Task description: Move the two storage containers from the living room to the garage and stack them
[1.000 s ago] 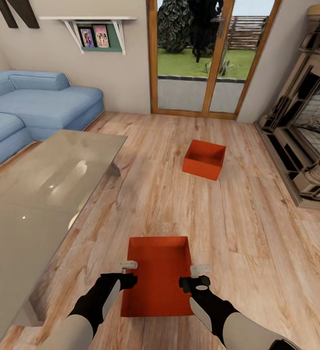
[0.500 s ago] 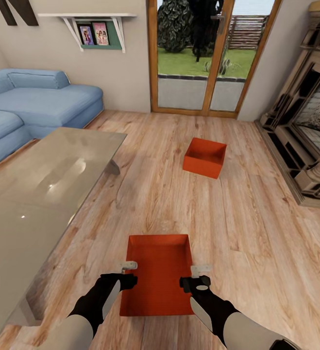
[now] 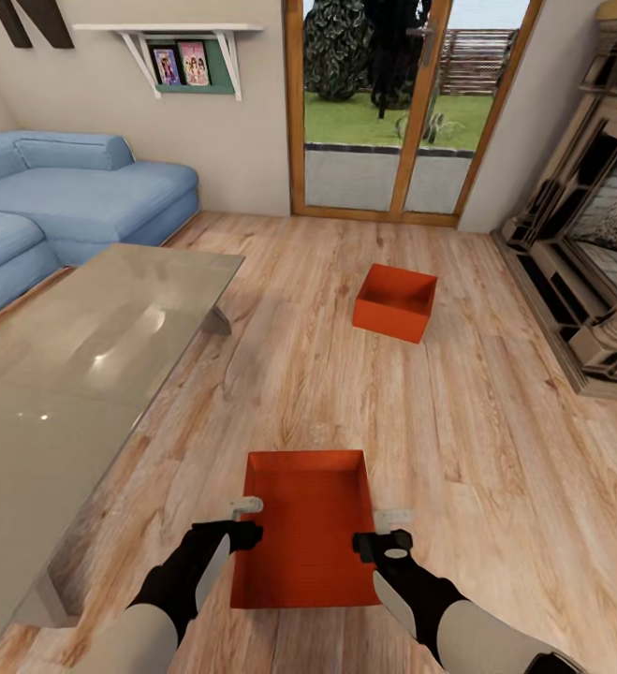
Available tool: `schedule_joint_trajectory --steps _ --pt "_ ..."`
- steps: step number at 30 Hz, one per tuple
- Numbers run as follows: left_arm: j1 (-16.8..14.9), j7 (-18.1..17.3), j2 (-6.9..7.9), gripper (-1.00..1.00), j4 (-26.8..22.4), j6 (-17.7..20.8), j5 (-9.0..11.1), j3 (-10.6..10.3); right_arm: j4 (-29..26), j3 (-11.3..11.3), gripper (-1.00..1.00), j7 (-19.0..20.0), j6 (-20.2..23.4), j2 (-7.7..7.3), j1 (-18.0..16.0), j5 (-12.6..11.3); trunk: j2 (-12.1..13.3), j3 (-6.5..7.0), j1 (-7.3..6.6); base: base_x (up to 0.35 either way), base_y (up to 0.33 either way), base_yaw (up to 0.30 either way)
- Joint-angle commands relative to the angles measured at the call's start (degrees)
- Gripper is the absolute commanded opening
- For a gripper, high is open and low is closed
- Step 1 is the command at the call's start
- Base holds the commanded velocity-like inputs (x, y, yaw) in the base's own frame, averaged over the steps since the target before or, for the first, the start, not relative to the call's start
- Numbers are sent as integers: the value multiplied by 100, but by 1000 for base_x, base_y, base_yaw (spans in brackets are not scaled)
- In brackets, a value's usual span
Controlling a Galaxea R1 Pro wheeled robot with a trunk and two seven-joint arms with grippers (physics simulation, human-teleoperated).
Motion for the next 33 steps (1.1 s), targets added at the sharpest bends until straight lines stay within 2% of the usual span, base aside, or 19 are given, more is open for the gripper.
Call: schedule_joint_trajectory --steps 1,4,13,16,25,27,33 --pt "-1 31 0 100 -53 32 26 -3 -9 48 100 -44 25 -28 -10 -31 -2 -4 0 0 0 0" --pt "-1 31 1 100 -115 36 9 -5 -11 47 100 -44 12 -61 -23 -34 -2 -4 0 0 0 0" --pt "-1 40 9 100 -180 37 -9 -5 -5 46 100 -44 9 -60 -31 -35 -363 -165 197 0 0 0" --pt "-1 40 16 100 -265 42 -10 0 -7 46 100 -44 9 -57 -31 -35 -363 -165 197 0 0 0" --pt "-1 48 127 100 -373 46 -12 4 -3 46 100 -44 9 -56 -31 -35 -363 -165 197 0 0 0" --pt "-1 48 224 100 -382 46 -12 18 -2 46 100 -44 9 -56 -31 -35 -443 -201 241 0 0 0" --pt "-1 49 282 100 -381 46 -10 28 -2 46 100 -44 9 -56 -31 -35 -684 -309 373 0 0 0"
